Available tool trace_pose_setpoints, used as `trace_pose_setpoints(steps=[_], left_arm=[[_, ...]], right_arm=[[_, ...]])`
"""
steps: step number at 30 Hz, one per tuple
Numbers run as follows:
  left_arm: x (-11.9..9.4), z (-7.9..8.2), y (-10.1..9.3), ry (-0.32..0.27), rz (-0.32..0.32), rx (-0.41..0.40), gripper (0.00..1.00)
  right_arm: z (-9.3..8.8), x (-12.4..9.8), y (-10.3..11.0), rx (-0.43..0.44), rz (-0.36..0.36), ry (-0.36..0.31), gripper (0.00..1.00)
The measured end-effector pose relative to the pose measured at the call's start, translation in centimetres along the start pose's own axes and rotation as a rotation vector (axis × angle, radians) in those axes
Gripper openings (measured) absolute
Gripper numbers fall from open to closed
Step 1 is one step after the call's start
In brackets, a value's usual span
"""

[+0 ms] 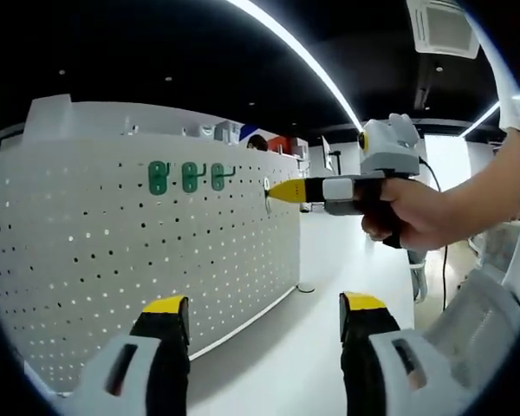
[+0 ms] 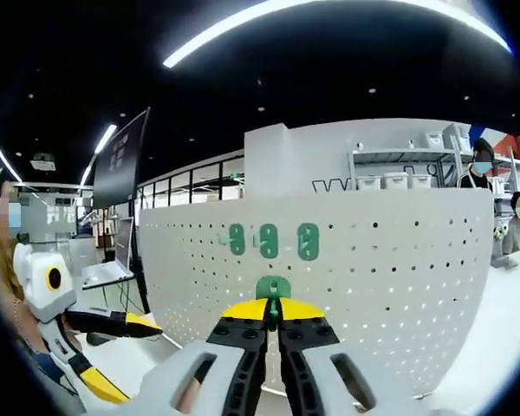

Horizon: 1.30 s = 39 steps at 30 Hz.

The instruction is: Insert the hook assembly into the mounting plate slot until the hook locks in place.

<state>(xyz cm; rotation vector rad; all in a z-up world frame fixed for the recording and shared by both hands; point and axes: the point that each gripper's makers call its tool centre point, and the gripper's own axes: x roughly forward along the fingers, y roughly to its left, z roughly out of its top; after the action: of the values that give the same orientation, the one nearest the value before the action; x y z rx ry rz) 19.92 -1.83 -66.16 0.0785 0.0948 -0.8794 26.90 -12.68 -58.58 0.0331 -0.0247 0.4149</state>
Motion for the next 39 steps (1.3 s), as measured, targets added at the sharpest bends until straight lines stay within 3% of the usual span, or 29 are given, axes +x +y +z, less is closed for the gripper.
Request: trace_pose_setpoints(steps=[22, 39], left_arm=[[-1.7, 0.2, 1.9, 0.004, 0.07, -0.003, 0.72], [-3.1, -0.4, 3.6, 0.029, 0.131, -0.017, 0.7]], right_arm=[[2.5, 2.4, -5.4, -0.024, -0.089, -0.043, 0.0], [3.1, 4.7, -7.4, -0.076, -0.131, -0.065, 0.0]])
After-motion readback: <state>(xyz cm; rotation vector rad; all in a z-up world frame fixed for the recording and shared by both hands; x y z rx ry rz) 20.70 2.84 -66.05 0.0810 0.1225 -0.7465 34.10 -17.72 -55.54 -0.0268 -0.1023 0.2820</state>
